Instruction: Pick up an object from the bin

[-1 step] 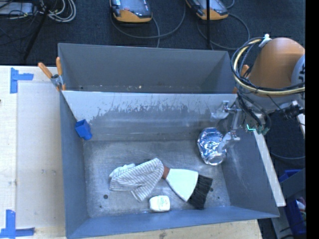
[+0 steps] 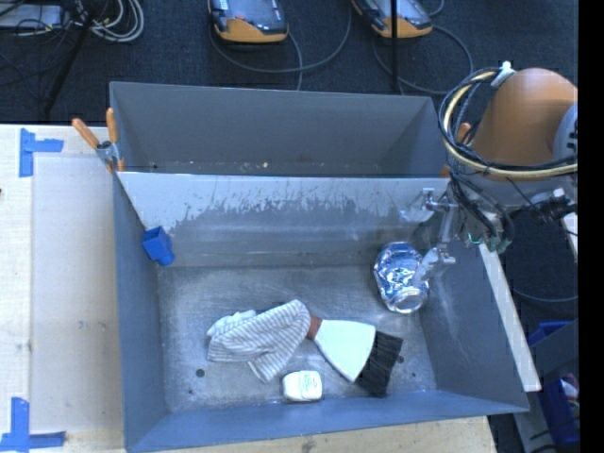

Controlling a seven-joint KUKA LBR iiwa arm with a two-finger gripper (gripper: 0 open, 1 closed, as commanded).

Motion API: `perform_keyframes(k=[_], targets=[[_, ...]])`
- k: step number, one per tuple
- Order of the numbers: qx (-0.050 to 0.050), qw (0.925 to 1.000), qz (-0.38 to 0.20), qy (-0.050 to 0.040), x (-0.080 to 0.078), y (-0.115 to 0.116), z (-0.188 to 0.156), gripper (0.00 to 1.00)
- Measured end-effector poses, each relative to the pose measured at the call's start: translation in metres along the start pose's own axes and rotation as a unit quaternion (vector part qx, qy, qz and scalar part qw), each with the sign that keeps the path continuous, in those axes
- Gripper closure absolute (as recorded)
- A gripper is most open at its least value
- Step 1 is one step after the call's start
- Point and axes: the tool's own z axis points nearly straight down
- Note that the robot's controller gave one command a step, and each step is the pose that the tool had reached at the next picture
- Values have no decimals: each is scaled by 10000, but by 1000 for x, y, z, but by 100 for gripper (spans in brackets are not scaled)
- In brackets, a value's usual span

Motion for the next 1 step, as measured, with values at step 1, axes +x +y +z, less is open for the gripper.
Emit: perform_keyframes(k=[1], targets=[[-5,9927,-1206,17,2,6,100,100]])
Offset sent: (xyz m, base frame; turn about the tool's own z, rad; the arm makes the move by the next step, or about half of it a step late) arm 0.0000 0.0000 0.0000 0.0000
